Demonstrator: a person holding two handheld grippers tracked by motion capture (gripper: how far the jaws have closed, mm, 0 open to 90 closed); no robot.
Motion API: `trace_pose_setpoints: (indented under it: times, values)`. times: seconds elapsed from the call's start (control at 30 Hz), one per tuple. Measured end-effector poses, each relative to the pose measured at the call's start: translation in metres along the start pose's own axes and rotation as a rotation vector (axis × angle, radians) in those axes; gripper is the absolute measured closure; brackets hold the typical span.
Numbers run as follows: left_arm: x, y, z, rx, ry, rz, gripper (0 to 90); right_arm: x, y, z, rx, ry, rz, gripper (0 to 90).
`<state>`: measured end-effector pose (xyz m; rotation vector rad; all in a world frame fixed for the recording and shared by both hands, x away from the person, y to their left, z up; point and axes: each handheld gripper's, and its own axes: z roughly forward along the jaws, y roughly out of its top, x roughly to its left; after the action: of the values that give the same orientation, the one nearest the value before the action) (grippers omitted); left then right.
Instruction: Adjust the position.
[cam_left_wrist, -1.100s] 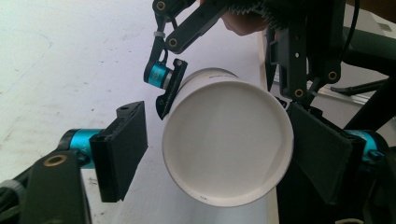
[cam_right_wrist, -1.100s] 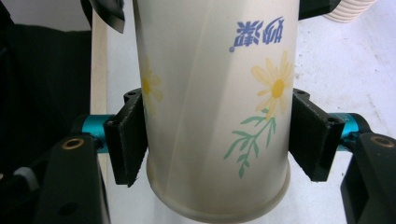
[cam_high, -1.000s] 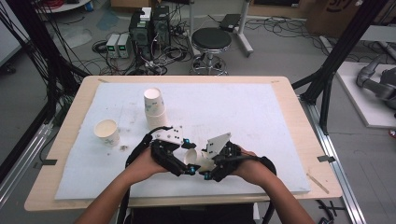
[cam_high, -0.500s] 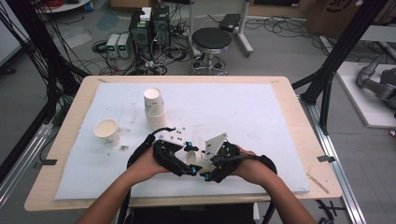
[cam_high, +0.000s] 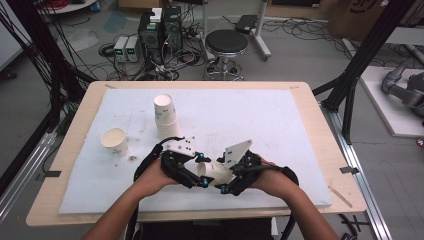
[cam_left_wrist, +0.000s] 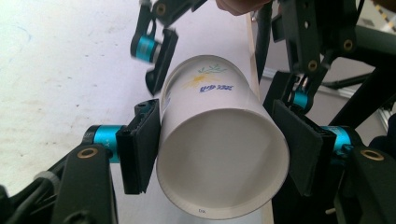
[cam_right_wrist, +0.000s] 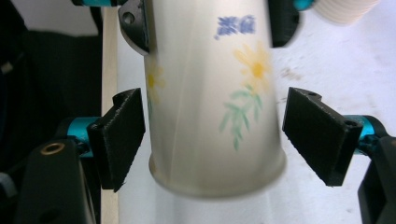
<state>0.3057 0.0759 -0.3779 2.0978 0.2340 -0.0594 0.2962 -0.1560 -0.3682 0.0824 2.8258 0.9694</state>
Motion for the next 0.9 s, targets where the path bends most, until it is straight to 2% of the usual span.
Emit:
trace_pose_setpoints:
  times: [0.2, 0.33, 0.63, 0.73, 0.9]
  values:
    - [0.003, -0.009, -0.011, -0.068, 0.028, -0.024, 35.0, -0.003, -0.005, -0.018, -0.109, -0.020, 0.036, 21.3]
    - [0.004, -0.013, -0.014, -0.104, 0.038, -0.033, 34.9, -0.005, -0.010, -0.027, -0.190, -0.037, 0.087, 21.4]
    - [0.004, -0.027, -0.019, -0.182, 0.070, -0.043, 34.8, -0.002, -0.031, -0.030, -0.368, -0.069, 0.189, 19.5]
    - [0.004, -0.030, -0.020, -0.201, 0.071, -0.052, 34.8, 0.000, -0.039, -0.027, -0.395, -0.080, 0.221, 19.0]
    - [0.004, -0.035, -0.021, -0.223, 0.077, -0.056, 34.8, 0.005, -0.049, -0.022, -0.433, -0.087, 0.241, 19.1]
